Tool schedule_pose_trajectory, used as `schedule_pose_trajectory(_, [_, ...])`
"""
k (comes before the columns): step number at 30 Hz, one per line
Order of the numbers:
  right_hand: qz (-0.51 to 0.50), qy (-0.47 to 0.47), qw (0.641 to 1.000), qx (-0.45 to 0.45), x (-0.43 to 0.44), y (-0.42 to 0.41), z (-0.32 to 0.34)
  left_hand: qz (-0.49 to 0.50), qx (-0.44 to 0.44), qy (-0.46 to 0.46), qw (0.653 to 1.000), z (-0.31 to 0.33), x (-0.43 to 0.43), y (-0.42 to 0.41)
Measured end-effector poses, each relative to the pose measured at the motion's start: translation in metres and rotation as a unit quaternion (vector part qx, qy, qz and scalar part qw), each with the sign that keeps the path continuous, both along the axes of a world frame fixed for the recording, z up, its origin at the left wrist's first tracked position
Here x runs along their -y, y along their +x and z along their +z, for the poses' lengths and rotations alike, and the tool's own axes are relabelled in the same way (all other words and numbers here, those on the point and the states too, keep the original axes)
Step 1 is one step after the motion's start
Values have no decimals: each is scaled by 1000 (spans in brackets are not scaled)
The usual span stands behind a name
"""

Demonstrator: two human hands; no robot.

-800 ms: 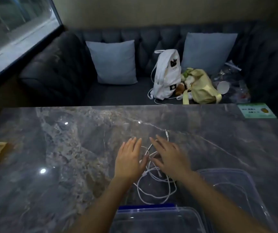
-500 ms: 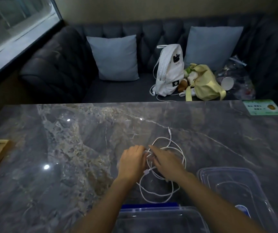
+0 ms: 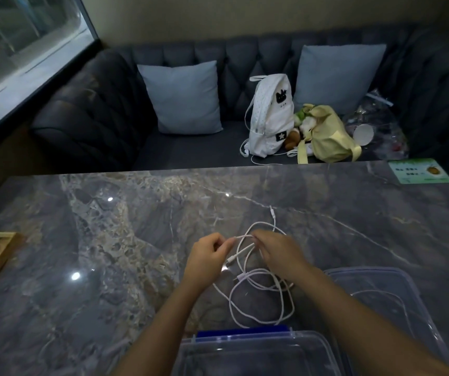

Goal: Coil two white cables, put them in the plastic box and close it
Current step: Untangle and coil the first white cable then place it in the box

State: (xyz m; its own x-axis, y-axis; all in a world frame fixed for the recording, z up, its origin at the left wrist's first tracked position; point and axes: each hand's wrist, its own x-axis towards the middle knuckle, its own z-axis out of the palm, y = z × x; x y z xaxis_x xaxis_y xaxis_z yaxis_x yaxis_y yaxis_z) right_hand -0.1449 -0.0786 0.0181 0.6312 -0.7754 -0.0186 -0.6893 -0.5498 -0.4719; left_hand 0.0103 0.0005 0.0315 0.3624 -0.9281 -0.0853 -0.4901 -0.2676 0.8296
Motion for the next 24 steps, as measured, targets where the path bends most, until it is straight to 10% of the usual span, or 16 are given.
schedule_pose_trajectory(13, [-98,47,950,293,-13,13,60,88,-374,-68,921,90,12,-6])
schedule_pose_trajectory(24, [117,255,904,323,-51,24,121,36,-550,-140,822,167,9,-6])
